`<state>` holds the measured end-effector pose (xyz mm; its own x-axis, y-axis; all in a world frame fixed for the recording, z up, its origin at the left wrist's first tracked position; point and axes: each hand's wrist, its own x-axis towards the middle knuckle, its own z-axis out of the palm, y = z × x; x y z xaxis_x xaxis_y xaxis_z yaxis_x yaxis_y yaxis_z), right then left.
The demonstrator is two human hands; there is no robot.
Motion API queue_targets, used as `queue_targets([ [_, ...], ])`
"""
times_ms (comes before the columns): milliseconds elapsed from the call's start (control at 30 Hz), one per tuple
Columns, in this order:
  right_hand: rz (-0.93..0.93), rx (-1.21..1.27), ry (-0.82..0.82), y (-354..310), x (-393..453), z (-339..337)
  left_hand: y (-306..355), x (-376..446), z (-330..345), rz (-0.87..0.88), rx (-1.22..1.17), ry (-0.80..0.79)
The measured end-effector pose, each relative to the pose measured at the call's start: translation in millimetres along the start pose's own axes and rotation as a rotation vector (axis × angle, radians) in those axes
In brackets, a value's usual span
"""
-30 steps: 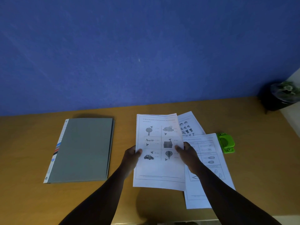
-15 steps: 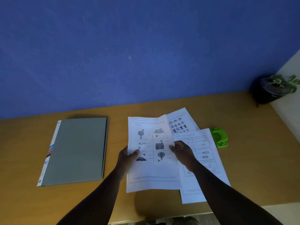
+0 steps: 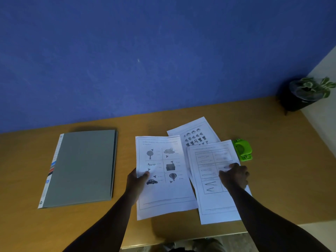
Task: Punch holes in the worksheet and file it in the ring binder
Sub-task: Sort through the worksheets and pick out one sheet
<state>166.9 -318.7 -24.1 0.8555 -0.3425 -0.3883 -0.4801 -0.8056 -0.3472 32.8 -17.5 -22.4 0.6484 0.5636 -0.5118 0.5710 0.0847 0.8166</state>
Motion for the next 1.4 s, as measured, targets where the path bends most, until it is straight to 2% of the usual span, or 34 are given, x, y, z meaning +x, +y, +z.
queue_targets([
  [100,0.024,-0.105,0.034,7,5,2,-5,1,0,0.003,0.015,0.020],
  [267,0.052,-0.205,-0.029,16,10,0,-14,0,-3,-0.007,0.024,0.062],
  [667,0.245,-0.150,-0.156,11,29,-9,-16,-3,-4,-0.030,0.036,0.103],
  [900,0.180,0.067,-0.070,13,33,-8,-18,0,-7,-0.021,0.052,0.105],
  [1067,0.017,0.082,-0.103,17,33,-20,-22,4,-12,-0.018,0.053,0.107],
  [1400,-0.134,0.357,-0.089,-16,28,-40,-32,8,-25,-0.020,0.048,0.120],
])
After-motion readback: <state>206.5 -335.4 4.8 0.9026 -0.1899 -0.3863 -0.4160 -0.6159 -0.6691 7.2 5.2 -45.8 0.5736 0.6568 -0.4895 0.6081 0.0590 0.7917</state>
